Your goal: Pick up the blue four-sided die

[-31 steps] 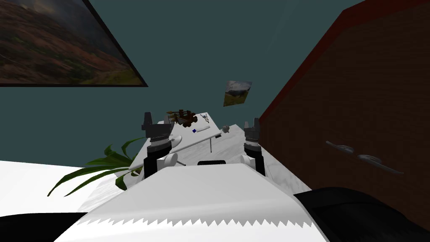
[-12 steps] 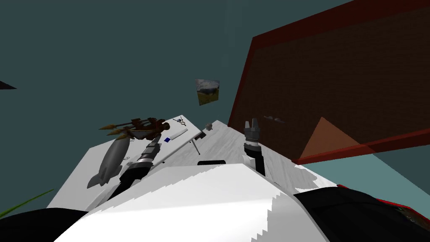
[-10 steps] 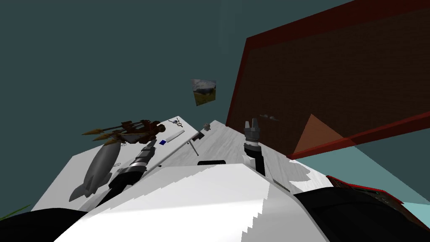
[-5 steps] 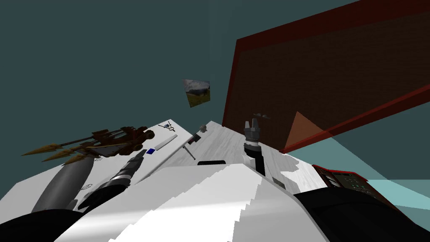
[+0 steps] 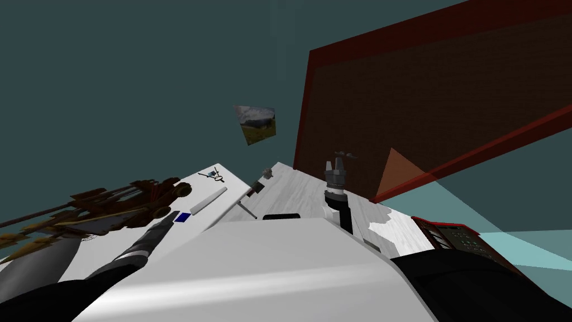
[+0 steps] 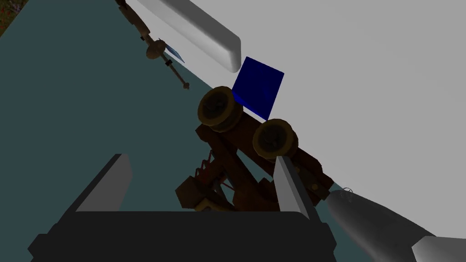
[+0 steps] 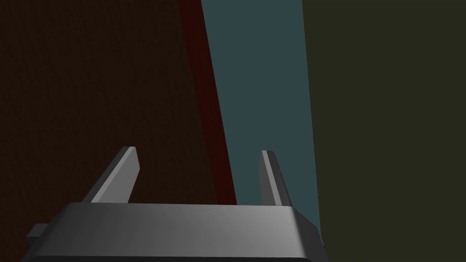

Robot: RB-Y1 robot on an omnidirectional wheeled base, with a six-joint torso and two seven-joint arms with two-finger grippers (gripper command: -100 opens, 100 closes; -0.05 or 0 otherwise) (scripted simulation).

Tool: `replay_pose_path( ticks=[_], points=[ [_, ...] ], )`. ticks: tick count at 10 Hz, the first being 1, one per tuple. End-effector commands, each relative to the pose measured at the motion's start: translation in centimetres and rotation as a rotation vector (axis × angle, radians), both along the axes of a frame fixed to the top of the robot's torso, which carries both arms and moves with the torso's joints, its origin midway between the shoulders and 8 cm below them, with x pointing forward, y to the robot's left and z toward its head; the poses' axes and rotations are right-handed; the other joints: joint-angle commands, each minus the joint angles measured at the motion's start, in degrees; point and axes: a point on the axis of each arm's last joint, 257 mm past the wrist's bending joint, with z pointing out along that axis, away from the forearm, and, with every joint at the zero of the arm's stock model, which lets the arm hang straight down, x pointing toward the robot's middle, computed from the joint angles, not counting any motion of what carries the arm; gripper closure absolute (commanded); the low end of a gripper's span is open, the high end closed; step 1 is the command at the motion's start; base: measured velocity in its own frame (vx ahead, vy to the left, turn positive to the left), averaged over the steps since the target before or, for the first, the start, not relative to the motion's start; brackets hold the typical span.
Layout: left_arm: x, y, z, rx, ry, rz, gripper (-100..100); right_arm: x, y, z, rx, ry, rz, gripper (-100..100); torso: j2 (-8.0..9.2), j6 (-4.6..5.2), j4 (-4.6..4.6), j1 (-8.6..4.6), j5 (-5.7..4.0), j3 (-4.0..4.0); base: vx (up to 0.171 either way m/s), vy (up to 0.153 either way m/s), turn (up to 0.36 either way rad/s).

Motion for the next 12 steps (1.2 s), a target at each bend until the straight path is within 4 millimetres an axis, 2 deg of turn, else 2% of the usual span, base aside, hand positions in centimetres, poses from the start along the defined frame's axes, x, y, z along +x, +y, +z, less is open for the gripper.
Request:
replay_pose_path(
  ticks=[1, 2, 4, 6, 8, 9, 10, 11, 12],
  points=[
    [-0.6, 1.0, -0.5, 0.007, 0.015, 0.010, -100, 0.0, 0.0, 0.0, 0.000, 0.000, 0.000, 0, 0.00, 0.00, 0.00, 0.00, 0.00, 0.00, 0.061, 0.011, -0.019],
    [-1.8, 1.8, -0.7, 0.020, 0.044, 0.022, -100, 0.0, 0.0, 0.0, 0.000, 0.000, 0.000, 0, 0.19, 0.00, 0.04, 0.04, 0.03, 0.11, 0.054, 0.000, -0.042],
    [-6.2, 4.1, -1.8, 0.055, 0.150, 0.066, -100, 0.0, 0.0, 0.0, 0.000, 0.000, 0.000, 0, 0.06, -0.01, 0.03, -0.05, 0.00, 0.05, 0.181, -0.012, -0.092],
    [-8.2, 4.8, -2.4, 0.063, 0.195, 0.086, -100, 0.0, 0.0, 0.0, 0.000, 0.000, 0.000, 0, -0.21, 0.01, -0.04, 0.00, 0.01, -0.12, 0.173, -0.002, -0.047],
    [-11.6, 5.1, -4.1, 0.050, 0.266, 0.118, -100, 0.0, 0.0, 0.0, 0.000, 0.000, 0.000, 0, 0.00, 0.00, 0.00, -0.03, 0.01, 0.00, 0.128, -0.007, -0.066],
    [-12.7, 4.6, -5.4, 0.026, 0.287, 0.130, -100, 0.0, 0.0, 0.0, 0.000, 0.000, 0.000, 0, 0.03, -0.01, 0.01, -0.05, 0.01, 0.02, 0.096, -0.001, -0.029],
    [-11.9, 4.9, -4.5, 0.039, 0.271, 0.120, -100, 0.0, 0.0, 0.0, 0.000, 0.000, 0.000, 0, 0.13, -0.01, 0.03, -0.04, 0.00, 0.07, 0.034, 0.002, 0.000],
    [-12.1, 4.8, -4.6, 0.036, 0.274, 0.123, 0, 0.0, 0.0, 0.0, 0.000, 0.000, 0.000, 0, 0.32, -0.01, 0.07, -0.03, 0.01, 0.18, 0.008, 0.000, 0.000],
    [-12.0, 5.1, -5.3, 0.035, 0.273, 0.129, -100, 0.0, 0.0, 0.0, 0.000, 0.000, 0.000, 0, 0.44, -0.01, 0.10, -0.03, 0.01, 0.25, 0.020, 0.029, -0.042]
  ],
)
